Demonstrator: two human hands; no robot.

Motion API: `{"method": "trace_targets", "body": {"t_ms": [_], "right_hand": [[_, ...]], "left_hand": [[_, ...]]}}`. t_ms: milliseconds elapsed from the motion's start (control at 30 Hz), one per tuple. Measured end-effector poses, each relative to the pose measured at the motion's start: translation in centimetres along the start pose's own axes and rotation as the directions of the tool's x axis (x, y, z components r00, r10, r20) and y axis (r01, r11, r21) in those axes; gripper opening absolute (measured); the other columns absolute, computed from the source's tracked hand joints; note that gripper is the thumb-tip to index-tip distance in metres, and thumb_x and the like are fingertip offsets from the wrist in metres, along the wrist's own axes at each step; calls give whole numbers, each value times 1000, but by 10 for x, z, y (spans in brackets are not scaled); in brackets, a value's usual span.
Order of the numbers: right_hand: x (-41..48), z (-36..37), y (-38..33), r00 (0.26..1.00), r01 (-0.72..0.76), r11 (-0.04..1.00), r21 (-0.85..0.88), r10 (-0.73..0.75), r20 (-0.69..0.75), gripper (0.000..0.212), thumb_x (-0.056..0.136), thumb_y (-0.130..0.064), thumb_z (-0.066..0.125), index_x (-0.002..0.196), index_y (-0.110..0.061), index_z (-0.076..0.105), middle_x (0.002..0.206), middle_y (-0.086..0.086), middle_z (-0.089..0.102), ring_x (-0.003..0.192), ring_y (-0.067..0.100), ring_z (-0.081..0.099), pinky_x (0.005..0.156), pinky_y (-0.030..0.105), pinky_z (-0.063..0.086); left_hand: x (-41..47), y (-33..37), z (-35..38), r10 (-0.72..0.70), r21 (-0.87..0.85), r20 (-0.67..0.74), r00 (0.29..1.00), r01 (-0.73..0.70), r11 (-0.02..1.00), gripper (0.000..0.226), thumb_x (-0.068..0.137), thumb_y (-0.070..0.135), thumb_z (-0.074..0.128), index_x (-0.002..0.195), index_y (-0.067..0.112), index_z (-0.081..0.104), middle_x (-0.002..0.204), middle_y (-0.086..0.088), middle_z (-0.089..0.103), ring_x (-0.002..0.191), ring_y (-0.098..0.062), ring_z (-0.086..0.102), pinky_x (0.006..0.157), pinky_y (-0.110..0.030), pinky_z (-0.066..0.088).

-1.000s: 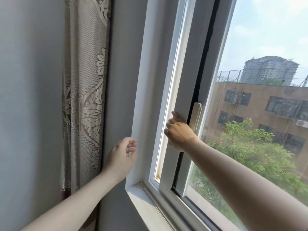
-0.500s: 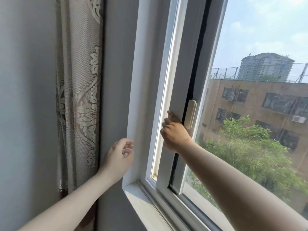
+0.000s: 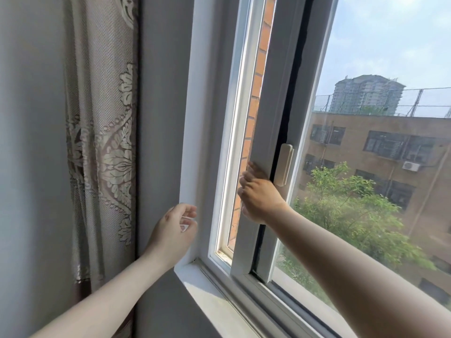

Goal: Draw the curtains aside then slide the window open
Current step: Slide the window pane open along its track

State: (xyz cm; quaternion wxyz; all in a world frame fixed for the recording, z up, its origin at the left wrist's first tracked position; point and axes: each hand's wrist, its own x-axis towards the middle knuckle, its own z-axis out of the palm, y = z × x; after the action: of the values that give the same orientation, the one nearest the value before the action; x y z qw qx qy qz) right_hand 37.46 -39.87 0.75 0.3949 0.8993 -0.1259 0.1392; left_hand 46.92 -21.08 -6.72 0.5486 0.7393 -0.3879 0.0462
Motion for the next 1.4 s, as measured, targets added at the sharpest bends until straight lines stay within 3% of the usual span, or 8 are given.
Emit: {"method": "trace_targets", "body": {"t_ms": [233, 333, 433, 633, 867, 1033, 1200, 1400], "right_hand": [[-15, -7, -3, 999, -35, 999, 32, 35, 0, 19, 62, -13, 74, 78, -4, 77, 85, 13, 73, 102, 33, 65, 111, 57, 32], [-22, -15, -4, 998, -66, 996, 54, 67, -19, 17, 63, -9, 72, 77, 0, 74, 86, 15, 71, 104, 35, 63, 114, 58, 27], [-31, -20, -3, 994, -80, 996, -34, 82, 70, 34, 87, -13, 52, 115, 0, 66, 127, 13, 62, 137, 31, 38, 120, 49, -8], [-52, -29, 2, 996, -83, 996, 26, 82, 41, 36, 95, -11, 40, 121, 1, 62, 133, 14, 58, 139, 31, 34, 119, 45, -13], [-83, -30, 14, 994, -26, 984, 179, 45, -100, 13, 59, 5, 75, 70, 10, 72, 77, 21, 72, 95, 41, 69, 104, 65, 37], [-106, -43, 21, 995, -93, 989, 111, 88, 43, 30, 87, -4, 55, 112, 8, 67, 129, 23, 62, 136, 37, 43, 121, 51, 11], [-138, -49, 32, 998, -18, 986, 166, 27, -51, 24, 43, 3, 84, 63, 7, 72, 73, 19, 72, 88, 38, 72, 91, 65, 48], [-177, -66, 43, 993, -95, 993, 70, 90, 75, 34, 91, -10, 50, 122, -6, 62, 138, 7, 55, 143, 26, 29, 119, 36, 0]], "left_hand": [[-12, -4, 0, -5, -39, 79, 997, 8, 999, 23, 87, 8, 53, 106, 18, 61, 107, 4, 64, 96, -10, 61, 88, -29, 51], [-17, -3, 3, -1, -56, 119, 993, 8, 998, 20, 88, 9, 53, 103, 21, 60, 104, 6, 63, 95, -8, 60, 81, -22, 49], [-22, -1, 5, -7, -65, 134, 991, 16, 998, 21, 88, 10, 53, 105, 18, 60, 106, 5, 63, 93, -4, 59, 79, -20, 47], [-36, 11, 7, 8, -58, 163, 987, 1, 998, 24, 87, 9, 52, 106, 22, 59, 108, 5, 63, 94, -7, 59, 82, -25, 48], [-48, 35, 10, 35, -37, 137, 990, -30, 999, 24, 88, 10, 53, 107, 22, 59, 107, 6, 63, 95, -8, 60, 83, -28, 50], [-64, 54, 27, 63, -37, 153, 986, -58, 998, 23, 88, 10, 52, 108, 20, 59, 105, 7, 63, 93, -4, 59, 74, -17, 46], [-82, 76, 47, 75, -43, 181, 981, -68, 997, 24, 89, 11, 52, 112, 19, 58, 107, 5, 63, 93, -4, 59, 72, -14, 44], [-99, 99, 62, 102, -54, 188, 977, -93, 994, 24, 89, 12, 53, 112, 18, 58, 105, 4, 64, 93, -7, 61, 80, -23, 49]]}}
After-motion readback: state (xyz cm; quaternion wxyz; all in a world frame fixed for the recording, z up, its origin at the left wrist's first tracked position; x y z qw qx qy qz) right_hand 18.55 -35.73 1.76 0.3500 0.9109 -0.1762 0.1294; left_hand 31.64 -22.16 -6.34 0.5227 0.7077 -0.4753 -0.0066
